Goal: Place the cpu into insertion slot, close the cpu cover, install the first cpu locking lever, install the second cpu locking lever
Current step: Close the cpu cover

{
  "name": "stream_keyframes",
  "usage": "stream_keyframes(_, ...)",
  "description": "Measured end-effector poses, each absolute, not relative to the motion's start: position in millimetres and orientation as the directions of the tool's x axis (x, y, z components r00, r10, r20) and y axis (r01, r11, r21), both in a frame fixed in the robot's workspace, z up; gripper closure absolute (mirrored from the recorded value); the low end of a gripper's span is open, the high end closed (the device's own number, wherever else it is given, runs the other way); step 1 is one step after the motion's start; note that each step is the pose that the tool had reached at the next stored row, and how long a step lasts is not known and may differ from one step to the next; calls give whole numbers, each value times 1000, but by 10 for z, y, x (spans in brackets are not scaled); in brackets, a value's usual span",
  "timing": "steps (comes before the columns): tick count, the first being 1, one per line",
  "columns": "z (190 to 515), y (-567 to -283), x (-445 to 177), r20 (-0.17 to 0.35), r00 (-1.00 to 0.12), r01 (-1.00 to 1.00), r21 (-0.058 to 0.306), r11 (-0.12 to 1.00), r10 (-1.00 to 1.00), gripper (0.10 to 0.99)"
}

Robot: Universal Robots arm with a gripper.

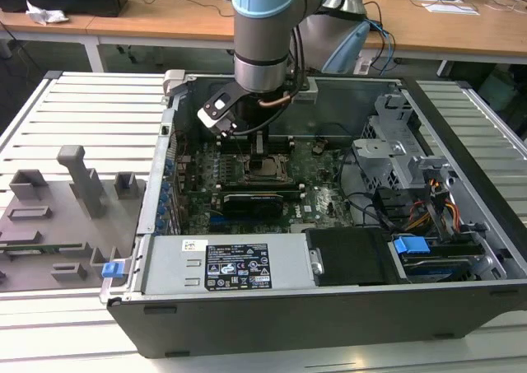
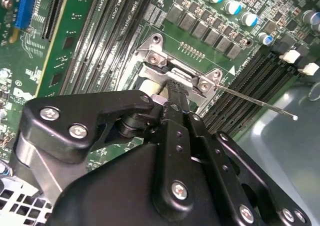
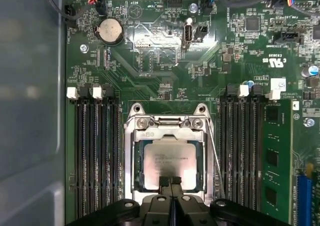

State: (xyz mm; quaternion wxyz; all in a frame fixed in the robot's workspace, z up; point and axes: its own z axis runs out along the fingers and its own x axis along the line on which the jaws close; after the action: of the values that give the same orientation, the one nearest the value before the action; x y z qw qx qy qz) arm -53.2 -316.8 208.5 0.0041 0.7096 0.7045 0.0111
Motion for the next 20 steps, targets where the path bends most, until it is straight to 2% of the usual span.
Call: stream_keyframes(20,2132,-3165,-398,9,7,1000,21,-7,1000,980)
